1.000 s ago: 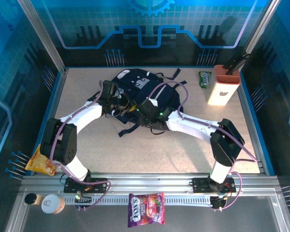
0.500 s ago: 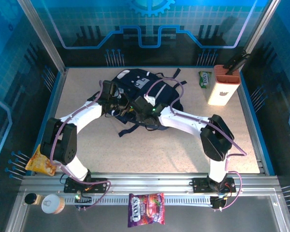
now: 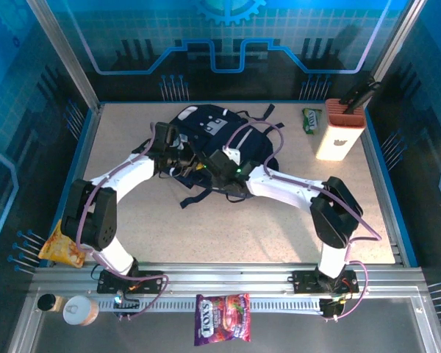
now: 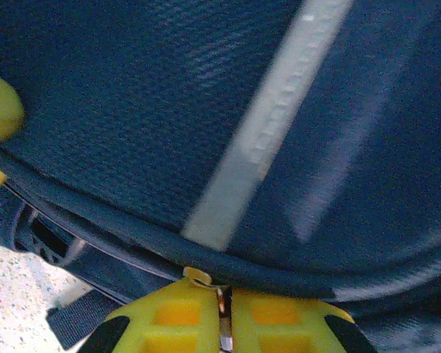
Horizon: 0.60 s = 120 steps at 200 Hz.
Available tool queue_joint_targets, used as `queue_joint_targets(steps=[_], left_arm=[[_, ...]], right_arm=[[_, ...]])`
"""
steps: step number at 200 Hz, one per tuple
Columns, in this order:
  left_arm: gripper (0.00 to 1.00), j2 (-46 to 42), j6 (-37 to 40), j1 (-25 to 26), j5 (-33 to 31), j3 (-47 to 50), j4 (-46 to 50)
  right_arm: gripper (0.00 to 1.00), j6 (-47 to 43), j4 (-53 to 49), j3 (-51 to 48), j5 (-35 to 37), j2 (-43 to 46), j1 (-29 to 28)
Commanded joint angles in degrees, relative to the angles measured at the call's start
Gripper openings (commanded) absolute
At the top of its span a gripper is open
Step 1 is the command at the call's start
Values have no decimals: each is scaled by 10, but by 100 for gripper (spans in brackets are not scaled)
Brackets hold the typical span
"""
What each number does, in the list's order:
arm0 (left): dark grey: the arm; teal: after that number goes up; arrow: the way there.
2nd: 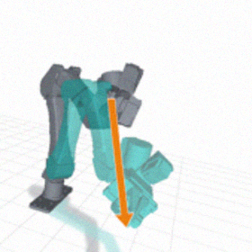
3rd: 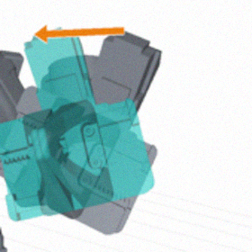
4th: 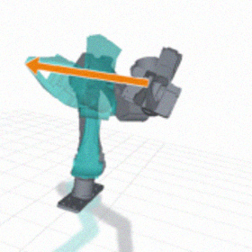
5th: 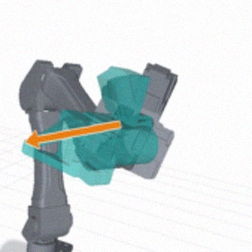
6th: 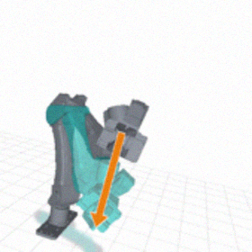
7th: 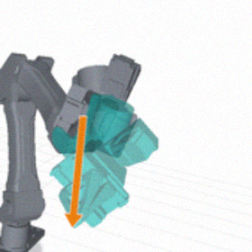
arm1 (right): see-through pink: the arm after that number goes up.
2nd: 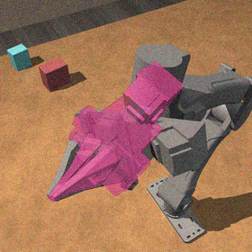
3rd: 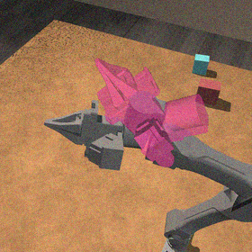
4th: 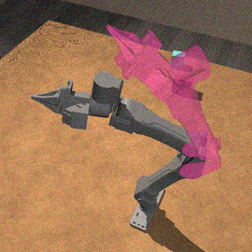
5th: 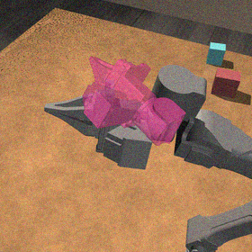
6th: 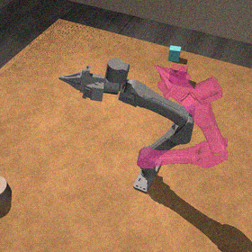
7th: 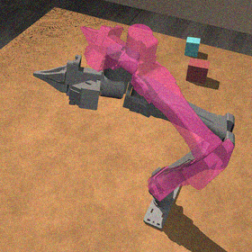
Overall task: Pack the student bag
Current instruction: Zip the student bag at the top-center of the table.
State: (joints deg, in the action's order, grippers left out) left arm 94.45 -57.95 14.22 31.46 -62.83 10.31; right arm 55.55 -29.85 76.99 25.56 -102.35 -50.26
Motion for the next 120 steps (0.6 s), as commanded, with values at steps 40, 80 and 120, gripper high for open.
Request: queue_joint_targets(steps=[40, 80, 120], left_arm=[[0, -3, 47, -37, 27, -21, 24], [0, 18, 125, -39, 24, -53, 96], [10, 26, 177, -60, -6, -92, 152]], right_arm=[[8, -61, 20, -126, 29, 116, 58], [4, -191, 44, -130, -36, 116, 113], [0, -322, 51, -56, -115, 57, 112]])
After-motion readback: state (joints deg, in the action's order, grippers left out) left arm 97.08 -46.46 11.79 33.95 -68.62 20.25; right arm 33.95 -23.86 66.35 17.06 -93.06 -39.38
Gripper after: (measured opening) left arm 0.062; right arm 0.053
